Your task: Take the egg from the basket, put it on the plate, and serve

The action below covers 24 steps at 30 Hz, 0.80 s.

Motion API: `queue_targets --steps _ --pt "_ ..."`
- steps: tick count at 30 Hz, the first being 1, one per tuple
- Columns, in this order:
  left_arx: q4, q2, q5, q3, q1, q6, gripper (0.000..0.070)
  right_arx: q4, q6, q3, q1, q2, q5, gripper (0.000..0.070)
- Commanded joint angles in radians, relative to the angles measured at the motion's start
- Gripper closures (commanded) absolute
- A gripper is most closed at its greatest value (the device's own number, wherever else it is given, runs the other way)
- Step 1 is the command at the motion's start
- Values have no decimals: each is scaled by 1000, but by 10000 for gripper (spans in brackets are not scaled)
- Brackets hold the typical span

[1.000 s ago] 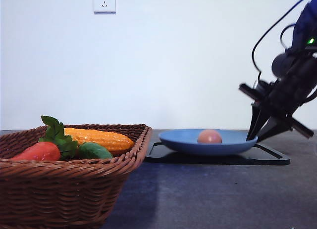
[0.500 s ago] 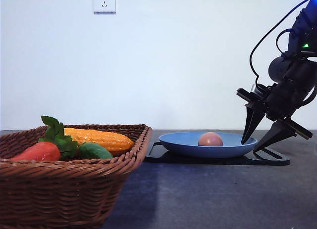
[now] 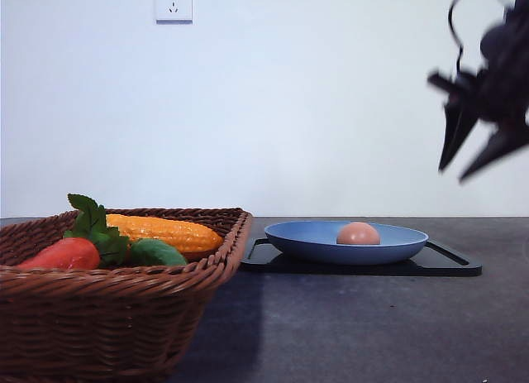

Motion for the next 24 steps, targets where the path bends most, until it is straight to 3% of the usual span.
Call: queue_targets --steps 1,2,5,10,14,19,24 --pt "25 22 -23 25 13 57 664 -1 -49 8 31 -44 0 661" --pt "35 23 -30 25 30 69 700 -1 -59 1 51 -81 1 692" --pt "39 23 -47 24 89 85 700 0 -76 -28 104 -192 53 700" --pt "24 16 -49 20 250 87 700 30 -79 -116 219 -394 238 700" --pt "50 -20 -48 -18 368 93 700 110 -88 -224 314 -559 329 700" --pt "189 -146 -46 -184 463 91 700 284 -89 -399 409 -763 393 700" --pt "402 -360 -44 -462 494 65 700 452 -85 -578 483 -928 510 700"
